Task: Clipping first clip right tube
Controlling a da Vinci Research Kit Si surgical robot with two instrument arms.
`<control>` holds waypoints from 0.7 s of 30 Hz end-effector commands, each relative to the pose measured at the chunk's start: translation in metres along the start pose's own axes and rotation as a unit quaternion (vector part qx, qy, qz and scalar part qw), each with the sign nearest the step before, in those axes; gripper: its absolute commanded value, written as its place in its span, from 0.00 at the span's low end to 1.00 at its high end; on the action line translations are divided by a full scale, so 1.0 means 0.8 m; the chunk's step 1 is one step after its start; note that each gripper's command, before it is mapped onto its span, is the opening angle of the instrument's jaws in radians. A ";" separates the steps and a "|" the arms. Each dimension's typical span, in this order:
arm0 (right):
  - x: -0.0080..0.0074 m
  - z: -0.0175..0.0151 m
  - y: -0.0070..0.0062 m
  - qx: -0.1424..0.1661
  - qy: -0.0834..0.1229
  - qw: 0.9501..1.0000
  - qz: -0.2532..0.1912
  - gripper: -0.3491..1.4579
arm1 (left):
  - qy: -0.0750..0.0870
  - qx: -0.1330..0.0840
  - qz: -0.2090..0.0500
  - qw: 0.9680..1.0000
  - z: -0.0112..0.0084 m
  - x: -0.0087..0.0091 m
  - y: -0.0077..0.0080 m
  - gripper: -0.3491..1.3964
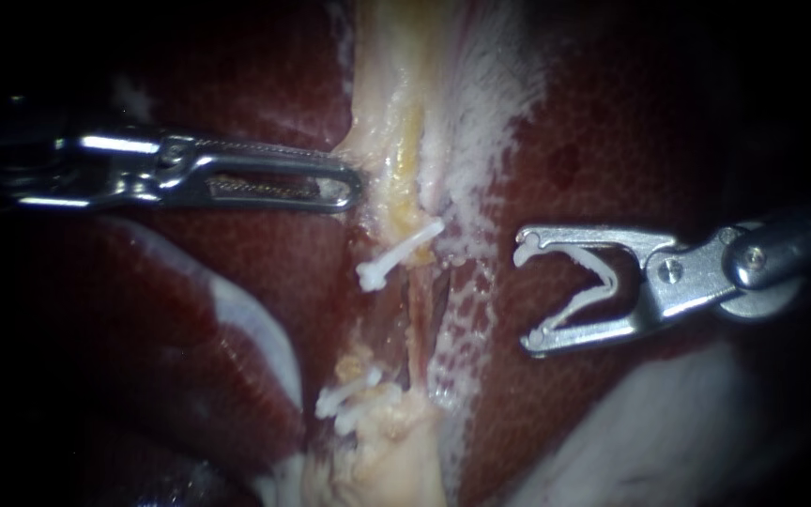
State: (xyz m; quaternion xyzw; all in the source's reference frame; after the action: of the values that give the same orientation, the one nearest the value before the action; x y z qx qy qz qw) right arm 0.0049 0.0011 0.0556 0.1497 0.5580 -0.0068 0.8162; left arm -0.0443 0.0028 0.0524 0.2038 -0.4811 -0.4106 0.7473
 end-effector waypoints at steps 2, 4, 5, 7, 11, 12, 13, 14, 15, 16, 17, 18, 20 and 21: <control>0.0000 0.0000 0.0000 0.000 0.000 1.000 0.000 0.52 | 0.000 0.000 0.000 1.000 0.0000 0.0000 0.0000 0.00; 0.0000 0.0000 0.0000 0.000 0.000 1.000 0.000 0.52 | 0.000 0.000 0.000 1.000 -0.0001 0.0000 -0.0001 0.00; 0.0000 0.0001 0.0000 0.000 0.000 1.000 0.000 0.52 | 0.000 0.000 0.000 1.000 -0.0001 0.0000 -0.0001 0.00; 0.0000 0.0001 0.0000 0.000 0.000 1.000 0.000 0.52 | 0.000 0.000 0.000 1.000 -0.0001 0.0000 -0.0001 0.00; 0.0000 0.0002 0.0000 0.000 0.000 1.000 0.000 0.52 | 0.000 0.000 0.000 1.000 -0.0002 0.0000 -0.0001 0.00; 0.0000 0.0002 0.0000 0.000 0.000 1.000 0.000 0.52 | 0.000 0.000 0.000 1.000 -0.0002 -0.0001 -0.0001 0.00; 0.0000 0.0002 0.0000 0.000 0.000 1.000 0.000 0.52 | 0.000 0.000 0.000 1.000 -0.0003 -0.0001 -0.0002 0.00; 0.0000 0.0003 0.0000 0.000 0.000 1.000 0.000 0.52 | 0.000 0.000 -0.001 1.000 -0.0004 -0.0002 -0.0002 0.00; 0.0000 0.0004 -0.0001 0.000 0.000 1.000 0.000 0.52 | 0.000 0.000 -0.001 1.000 -0.0005 -0.0003 -0.0003 0.00; 0.0000 0.0004 -0.0001 0.000 0.000 1.000 0.000 0.52 | 0.001 0.001 -0.001 1.000 -0.0006 -0.0005 -0.0004 0.00; 0.0000 0.0006 -0.0002 -0.001 0.000 1.000 -0.001 0.52 | 0.001 0.001 -0.002 1.000 -0.0008 -0.0007 -0.0005 0.00; 0.0000 0.0007 -0.0002 -0.001 0.000 1.000 -0.001 0.52 | 0.001 0.002 -0.003 1.000 -0.0012 -0.0011 -0.0006 0.00; -0.0001 0.0010 -0.0005 -0.001 0.000 1.000 -0.002 0.52 | 0.002 0.003 -0.004 1.000 -0.0018 -0.0017 -0.0009 0.00; -0.0002 0.0012 -0.0005 -0.001 0.000 1.000 -0.002 0.52 | 0.002 0.004 -0.005 1.000 -0.0022 -0.0021 -0.0010 0.00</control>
State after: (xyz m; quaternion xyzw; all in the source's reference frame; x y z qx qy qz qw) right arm 0.0057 0.0003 0.0560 0.1477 0.5583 -0.0084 0.8164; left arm -0.0432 0.0038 0.0495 0.2118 -0.4789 -0.4119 0.7458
